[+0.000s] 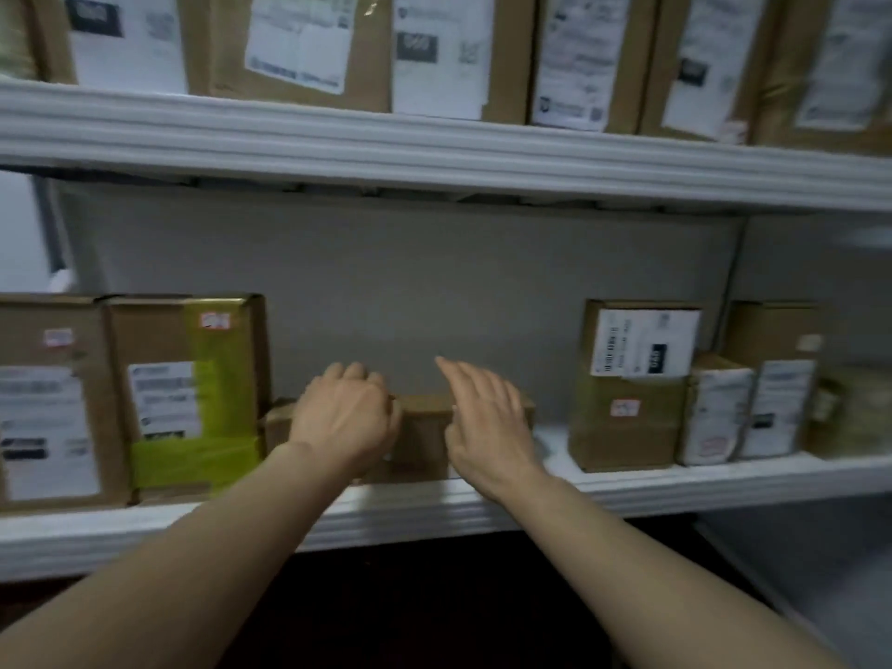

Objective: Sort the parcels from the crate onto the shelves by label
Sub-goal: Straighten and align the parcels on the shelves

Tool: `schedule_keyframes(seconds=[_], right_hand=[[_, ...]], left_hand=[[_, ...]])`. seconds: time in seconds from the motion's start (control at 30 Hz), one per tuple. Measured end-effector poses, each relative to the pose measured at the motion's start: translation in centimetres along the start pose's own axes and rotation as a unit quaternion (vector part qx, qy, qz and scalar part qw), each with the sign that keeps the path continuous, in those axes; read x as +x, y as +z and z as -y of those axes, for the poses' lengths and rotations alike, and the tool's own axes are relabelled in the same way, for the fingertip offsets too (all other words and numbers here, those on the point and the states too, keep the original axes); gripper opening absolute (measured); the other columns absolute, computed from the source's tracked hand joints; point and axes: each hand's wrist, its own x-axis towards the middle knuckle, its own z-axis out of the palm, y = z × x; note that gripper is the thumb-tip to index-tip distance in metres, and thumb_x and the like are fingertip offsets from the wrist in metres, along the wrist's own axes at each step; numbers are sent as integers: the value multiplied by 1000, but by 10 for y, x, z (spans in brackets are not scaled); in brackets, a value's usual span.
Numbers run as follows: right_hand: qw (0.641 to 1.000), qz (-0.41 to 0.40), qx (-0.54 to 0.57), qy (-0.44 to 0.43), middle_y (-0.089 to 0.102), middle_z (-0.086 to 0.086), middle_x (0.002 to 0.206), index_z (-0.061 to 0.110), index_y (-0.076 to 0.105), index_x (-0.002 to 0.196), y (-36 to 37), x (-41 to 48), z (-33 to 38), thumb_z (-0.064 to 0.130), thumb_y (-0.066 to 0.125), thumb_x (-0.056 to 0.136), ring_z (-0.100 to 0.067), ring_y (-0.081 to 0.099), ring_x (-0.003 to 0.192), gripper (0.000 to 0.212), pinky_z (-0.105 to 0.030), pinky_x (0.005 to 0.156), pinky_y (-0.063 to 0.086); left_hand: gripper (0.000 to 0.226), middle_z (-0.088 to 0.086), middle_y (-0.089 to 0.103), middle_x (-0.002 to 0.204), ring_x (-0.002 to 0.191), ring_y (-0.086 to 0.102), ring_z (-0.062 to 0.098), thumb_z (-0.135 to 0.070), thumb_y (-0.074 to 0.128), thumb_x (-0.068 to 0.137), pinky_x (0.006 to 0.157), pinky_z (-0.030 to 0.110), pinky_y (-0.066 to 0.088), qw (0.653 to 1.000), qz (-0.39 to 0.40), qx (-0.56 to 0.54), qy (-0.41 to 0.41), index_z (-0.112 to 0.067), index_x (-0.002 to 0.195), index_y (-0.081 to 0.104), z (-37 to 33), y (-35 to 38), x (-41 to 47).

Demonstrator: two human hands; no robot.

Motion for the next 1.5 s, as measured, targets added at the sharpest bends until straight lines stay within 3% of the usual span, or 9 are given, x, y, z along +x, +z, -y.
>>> schedule_keyframes(seconds=[0.1, 0.27, 0.47, 0.57, 0.63, 0.73, 1.03, 1.33, 1.5], right_hand=[[987, -137, 46, 64, 55, -6, 126, 12, 54, 128, -35, -13, -33, 22, 29, 74, -26, 48, 119, 60, -37, 101, 32], [940, -245, 91, 219, 49, -6, 119, 12, 51, 119, -96, -14, -113, 0, 56, 81, -25, 52, 108, 40, -47, 98, 42], [957, -102, 115, 244, 20, -8, 152, 24, 29, 146, -152, 17, -185, 26, 74, 80, -28, 27, 138, 81, -42, 114, 27], [959, 41, 150, 236, 27, -7, 152, 31, 27, 147, -153, 29, -202, 34, 81, 70, -28, 36, 134, 95, -42, 105, 40], [956, 87, 184, 212, 51, -2, 134, 29, 34, 144, -150, 31, -210, 23, 82, 70, -16, 56, 108, 88, -26, 77, 55], [956, 87, 213, 179, 54, 13, 101, 28, 39, 139, -145, 31, -217, 13, 78, 75, -3, 53, 81, 77, -18, 50, 47], [969, 87, 204, 110, 51, 6, 111, 23, 34, 141, -126, 39, -194, 19, 75, 79, -11, 54, 99, 74, -18, 69, 45], [973, 79, 196, 91, 53, 0, 120, 23, 29, 144, -117, 40, -173, 18, 75, 80, -13, 53, 100, 80, -24, 79, 44], [972, 68, 202, 95, 57, -6, 124, 32, 9, 151, -118, 33, -171, 18, 75, 80, -14, 57, 99, 98, -25, 79, 46]], left_hand=[[59, 8, 52, 131, 121, 44, 27, -44, 22, 89, 98, 33, 37, 996, -25, -68, 58, -17, 134, 48, -33, -21, 20], [55, 9, 34, 150, 137, 32, 26, -32, 48, 95, 108, 31, 29, 945, -9, -317, 85, -23, 147, 34, -107, -51, 62], [64, 1, 26, 156, 140, 31, 20, -21, 57, 94, 105, 26, 34, 887, 79, -444, 103, -27, 150, 26, -173, -59, 102], [63, 5, 37, 150, 134, 42, 19, -15, 56, 95, 95, 19, 37, 885, 99, -446, 91, -23, 150, 27, -184, -50, 107], [62, 8, 48, 142, 127, 49, 19, -11, 56, 94, 96, 23, 42, 881, 96, -456, 84, -18, 149, 29, -187, -45, 107], [59, 7, 56, 132, 122, 53, 18, -10, 58, 93, 101, 30, 45, 878, 86, -465, 70, -18, 147, 33, -186, -42, 105], [61, 4, 61, 125, 118, 56, 16, -12, 56, 94, 104, 37, 45, 872, 79, -483, 19, -22, 148, 29, -156, -38, 94], [61, 13, 42, 146, 129, 47, 25, -10, 51, 96, 102, 33, 42, 884, 71, -463, -20, -12, 150, 23, -150, -50, 81], [57, 14, 35, 151, 132, 42, 26, -15, 43, 98, 105, 35, 38, 905, 53, -421, -33, -8, 151, 20, -165, -58, 80]])
